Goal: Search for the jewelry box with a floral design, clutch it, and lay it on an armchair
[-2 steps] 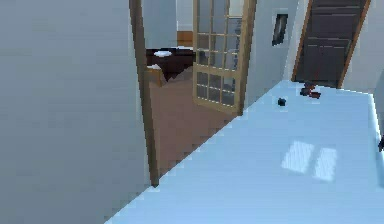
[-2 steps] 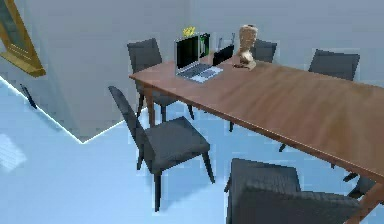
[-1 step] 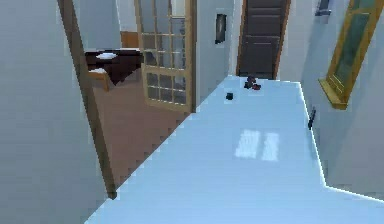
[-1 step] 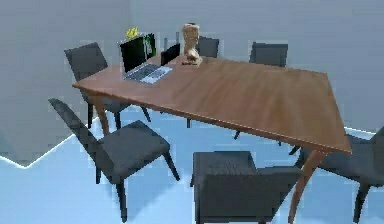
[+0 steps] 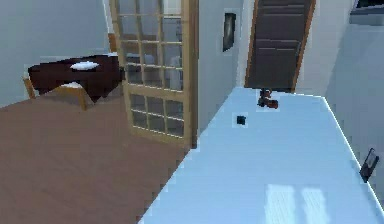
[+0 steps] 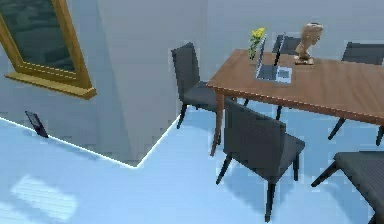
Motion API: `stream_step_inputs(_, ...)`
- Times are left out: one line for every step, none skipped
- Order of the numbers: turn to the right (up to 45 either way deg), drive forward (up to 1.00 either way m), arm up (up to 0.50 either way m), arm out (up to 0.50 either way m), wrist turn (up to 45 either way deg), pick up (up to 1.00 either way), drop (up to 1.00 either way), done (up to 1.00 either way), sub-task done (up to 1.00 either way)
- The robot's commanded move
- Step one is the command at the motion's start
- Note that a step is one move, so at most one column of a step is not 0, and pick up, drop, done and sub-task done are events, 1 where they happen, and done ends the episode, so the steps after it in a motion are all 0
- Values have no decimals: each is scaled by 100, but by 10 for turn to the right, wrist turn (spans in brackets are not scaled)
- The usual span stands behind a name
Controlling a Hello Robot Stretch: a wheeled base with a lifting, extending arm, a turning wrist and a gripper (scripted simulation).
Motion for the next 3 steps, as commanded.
stream_step_inputs(0, 40, 0, 0, 0, 0, 0, 0, 0)
stream_step_inputs(-180, 0, 0, 0, 0, 0, 0, 0, 0)
stream_step_inputs(0, 50, 0, 0, 0, 0, 0, 0, 0)
